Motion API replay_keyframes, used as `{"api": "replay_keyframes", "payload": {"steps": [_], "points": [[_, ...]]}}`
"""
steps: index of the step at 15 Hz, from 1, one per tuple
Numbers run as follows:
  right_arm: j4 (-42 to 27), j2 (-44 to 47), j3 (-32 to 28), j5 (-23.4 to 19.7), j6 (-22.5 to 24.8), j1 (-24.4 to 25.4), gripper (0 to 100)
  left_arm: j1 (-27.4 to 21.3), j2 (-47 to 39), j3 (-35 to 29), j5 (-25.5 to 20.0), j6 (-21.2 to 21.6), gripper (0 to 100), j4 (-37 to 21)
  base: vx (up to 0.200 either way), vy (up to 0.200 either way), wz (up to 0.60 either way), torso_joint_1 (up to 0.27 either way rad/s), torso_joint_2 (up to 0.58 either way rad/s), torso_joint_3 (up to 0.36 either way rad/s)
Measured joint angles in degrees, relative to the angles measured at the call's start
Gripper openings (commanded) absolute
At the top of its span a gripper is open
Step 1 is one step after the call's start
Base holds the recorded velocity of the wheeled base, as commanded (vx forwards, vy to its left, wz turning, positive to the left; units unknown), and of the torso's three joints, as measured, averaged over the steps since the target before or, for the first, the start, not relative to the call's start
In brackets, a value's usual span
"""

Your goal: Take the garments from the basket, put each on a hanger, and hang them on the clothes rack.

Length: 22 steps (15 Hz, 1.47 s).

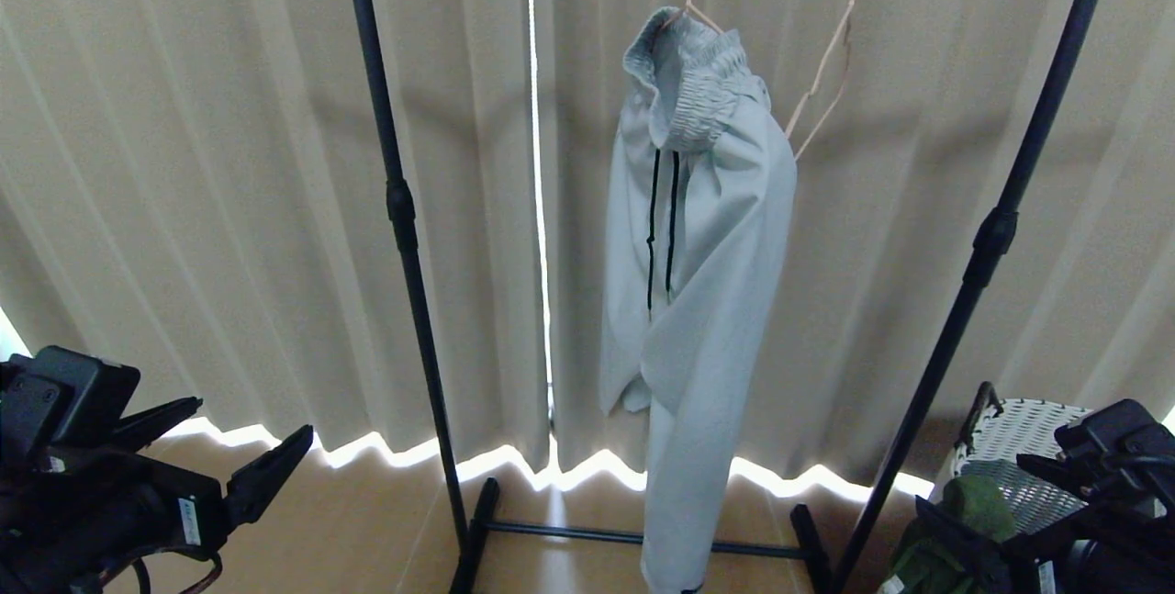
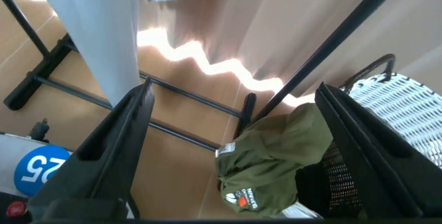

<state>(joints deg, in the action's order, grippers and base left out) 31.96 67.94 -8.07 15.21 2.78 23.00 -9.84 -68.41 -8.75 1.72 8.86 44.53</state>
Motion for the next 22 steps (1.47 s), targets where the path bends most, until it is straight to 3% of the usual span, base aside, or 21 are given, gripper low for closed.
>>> {"api": "replay_keyframes", "payload": {"steps": [15, 19, 22], "points": [[0.06, -0.41, 3.0, 0.05, 0.01, 0.0, 100, 0.06, 0.02, 0.32, 0.02, 0.0, 100, 0.02, 0.0, 0.0, 0.0, 0.0, 0.0, 0.0], [0.05, -1.51, 5.23, -0.06, 2.9, 0.15, 100, 0.11, 0.02, 0.44, 0.02, 0.02, 100, 0.0, 0.0, 0.0, 0.0, 0.0, 0.0, 0.0], [0.05, -3.45, 6.7, -0.22, 4.96, 0.32, 100, 0.17, 0.04, 0.51, 0.05, 0.0, 100, 0.0, 0.0, 0.0, -0.6, -0.004, 0.0, 0.004]]}}
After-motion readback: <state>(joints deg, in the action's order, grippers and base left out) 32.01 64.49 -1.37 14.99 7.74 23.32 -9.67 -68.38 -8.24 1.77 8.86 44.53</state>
